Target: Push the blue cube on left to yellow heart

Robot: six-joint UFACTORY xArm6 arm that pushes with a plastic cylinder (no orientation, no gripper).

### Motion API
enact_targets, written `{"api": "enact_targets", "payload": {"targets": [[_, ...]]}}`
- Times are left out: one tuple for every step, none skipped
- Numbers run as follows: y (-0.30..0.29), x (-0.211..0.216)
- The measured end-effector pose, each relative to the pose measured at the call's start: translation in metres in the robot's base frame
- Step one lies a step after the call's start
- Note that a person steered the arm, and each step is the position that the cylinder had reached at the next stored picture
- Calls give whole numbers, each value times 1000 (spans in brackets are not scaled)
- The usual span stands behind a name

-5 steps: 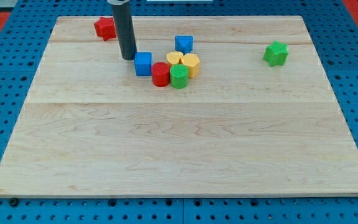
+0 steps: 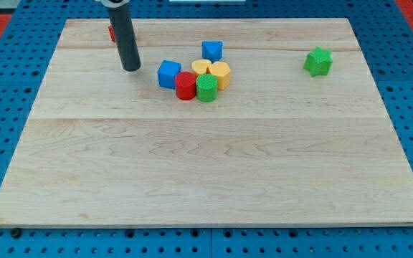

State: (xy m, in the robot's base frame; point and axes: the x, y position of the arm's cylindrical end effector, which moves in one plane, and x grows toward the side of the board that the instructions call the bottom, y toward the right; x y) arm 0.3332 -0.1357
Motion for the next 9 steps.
{"api": "enact_targets", "payload": {"targets": [[15, 20], [26, 30], [43, 34], [51, 34], [61, 34], [80, 34], [63, 34], [26, 34], [44, -8]]}}
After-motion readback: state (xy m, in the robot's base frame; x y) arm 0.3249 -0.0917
